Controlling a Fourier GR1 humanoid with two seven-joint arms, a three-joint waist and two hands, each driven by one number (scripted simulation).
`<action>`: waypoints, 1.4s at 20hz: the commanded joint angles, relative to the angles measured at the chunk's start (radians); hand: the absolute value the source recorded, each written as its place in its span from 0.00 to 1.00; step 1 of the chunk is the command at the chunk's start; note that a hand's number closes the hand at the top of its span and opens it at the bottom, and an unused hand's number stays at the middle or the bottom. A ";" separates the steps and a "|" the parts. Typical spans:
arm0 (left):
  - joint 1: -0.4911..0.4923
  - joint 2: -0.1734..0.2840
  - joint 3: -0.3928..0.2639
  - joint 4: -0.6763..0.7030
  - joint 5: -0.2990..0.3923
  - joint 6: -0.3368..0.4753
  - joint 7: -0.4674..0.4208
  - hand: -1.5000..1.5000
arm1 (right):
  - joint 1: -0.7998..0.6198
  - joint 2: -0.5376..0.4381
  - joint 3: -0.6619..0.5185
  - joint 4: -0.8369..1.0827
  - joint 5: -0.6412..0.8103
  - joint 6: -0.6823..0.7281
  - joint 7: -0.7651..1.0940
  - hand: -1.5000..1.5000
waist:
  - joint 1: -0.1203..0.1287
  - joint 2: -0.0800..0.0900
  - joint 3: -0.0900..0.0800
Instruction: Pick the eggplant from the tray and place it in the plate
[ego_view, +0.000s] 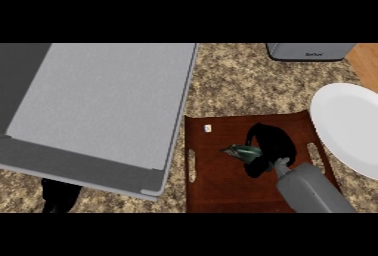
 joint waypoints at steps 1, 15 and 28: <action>-0.037 0.012 0.092 -0.022 0.027 0.059 -0.015 0.50 | 0.148 -0.244 -0.122 -0.040 0.003 -0.111 -0.140 1.00 | -0.088 -0.010 0.019; 0.079 0.047 0.131 -0.090 0.049 0.074 -0.052 0.50 | 0.454 -0.643 -0.761 0.164 -0.356 -0.332 -0.863 1.00 | -0.147 -0.013 0.026; -0.072 0.038 0.105 -0.064 0.037 0.011 0.018 0.50 | 0.533 -0.729 -1.107 0.389 -0.561 -0.244 -1.294 1.00 | -0.008 0.009 0.017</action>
